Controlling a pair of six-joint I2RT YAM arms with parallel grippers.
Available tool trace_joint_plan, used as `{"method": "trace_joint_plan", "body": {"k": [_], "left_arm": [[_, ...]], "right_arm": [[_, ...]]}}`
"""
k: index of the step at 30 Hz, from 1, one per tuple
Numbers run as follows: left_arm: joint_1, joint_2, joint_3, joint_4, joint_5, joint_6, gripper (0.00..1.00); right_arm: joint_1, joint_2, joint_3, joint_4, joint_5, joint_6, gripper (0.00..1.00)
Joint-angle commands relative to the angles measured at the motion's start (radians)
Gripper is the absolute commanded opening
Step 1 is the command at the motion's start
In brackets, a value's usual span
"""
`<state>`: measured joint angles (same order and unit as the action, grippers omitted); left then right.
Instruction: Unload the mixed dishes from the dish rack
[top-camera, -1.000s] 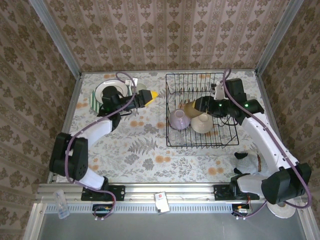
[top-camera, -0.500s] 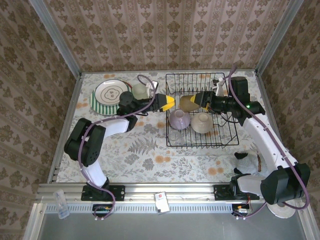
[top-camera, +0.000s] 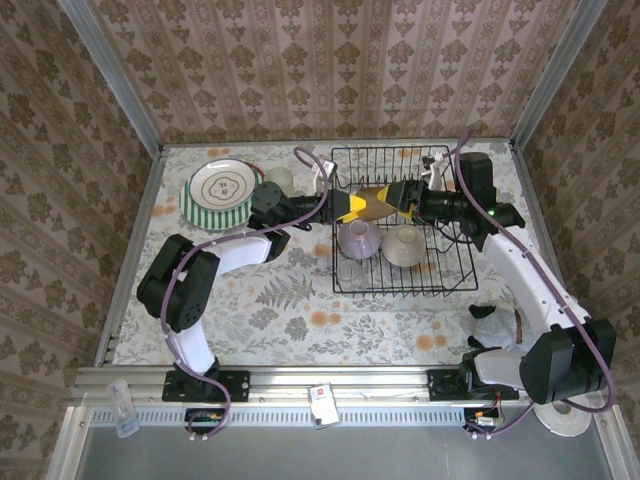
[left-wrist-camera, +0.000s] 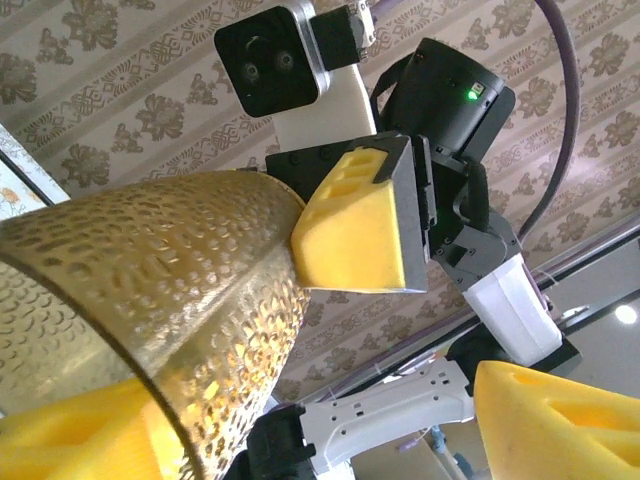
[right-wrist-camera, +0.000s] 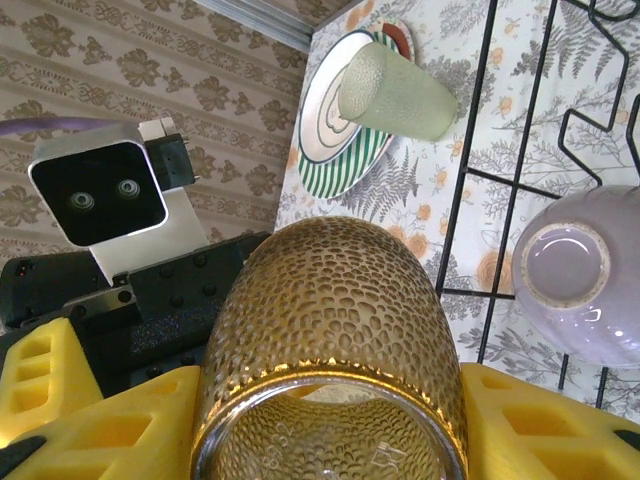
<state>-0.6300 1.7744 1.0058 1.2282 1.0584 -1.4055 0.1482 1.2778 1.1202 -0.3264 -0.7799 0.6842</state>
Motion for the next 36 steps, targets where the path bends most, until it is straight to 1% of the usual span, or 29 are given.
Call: {"method": "trace_joint_plan", "body": {"k": [1,3,6,9,11,12,18,20,22,26,28,29,31,36], "left_arm": [[-0.004,-0.036,0.018,0.050,-0.007,-0.015,0.65],[-0.005,-0.037,0.013,0.049,-0.019,-0.023,0.56],[-0.009,-0.037,0.008,0.051,-0.037,-0.034,0.40],[-0.015,-0.029,0.008,0.053,-0.044,-0.044,0.20],[-0.020,-0.025,0.013,0.053,-0.049,-0.049,0.03],[-0.023,-0.023,0.015,0.053,-0.052,-0.049,0.00],[-0.030,-0.024,0.020,0.054,-0.059,-0.046,0.00],[-0.031,-0.023,0.017,0.053,-0.063,-0.047,0.00],[-0.031,-0.020,0.012,0.054,-0.068,-0.046,0.00],[-0.031,-0.015,0.001,0.053,-0.074,-0.041,0.00],[-0.031,-0.012,-0.001,0.054,-0.076,-0.041,0.00],[-0.031,-0.010,-0.002,0.054,-0.077,-0.041,0.00],[-0.030,-0.010,-0.002,0.051,-0.078,-0.040,0.00],[-0.016,-0.016,-0.002,0.048,-0.090,-0.041,0.00]], "right_arm": [[-0.004,0.018,-0.014,0.075,-0.050,0.032,0.28],[-0.004,0.022,-0.015,0.088,-0.056,0.040,0.28],[-0.004,0.029,-0.015,0.109,-0.064,0.051,0.28],[-0.004,0.035,-0.018,0.130,-0.078,0.065,0.28],[-0.002,0.036,-0.023,0.145,-0.089,0.078,0.28],[-0.002,0.035,-0.023,0.147,-0.091,0.078,0.28],[-0.002,0.010,-0.031,0.147,-0.093,0.074,0.30],[-0.002,0.000,-0.034,0.147,-0.097,0.072,0.35],[-0.002,-0.006,-0.036,0.156,-0.111,0.074,0.46],[-0.002,-0.026,-0.042,0.171,-0.130,0.074,0.81],[-0.001,-0.043,-0.045,0.174,-0.130,0.074,0.95],[-0.001,-0.052,-0.046,0.174,-0.129,0.072,0.99],[0.001,-0.068,-0.040,0.148,-0.110,0.052,1.00],[0.007,-0.128,-0.030,0.049,0.014,-0.017,1.00]]}}
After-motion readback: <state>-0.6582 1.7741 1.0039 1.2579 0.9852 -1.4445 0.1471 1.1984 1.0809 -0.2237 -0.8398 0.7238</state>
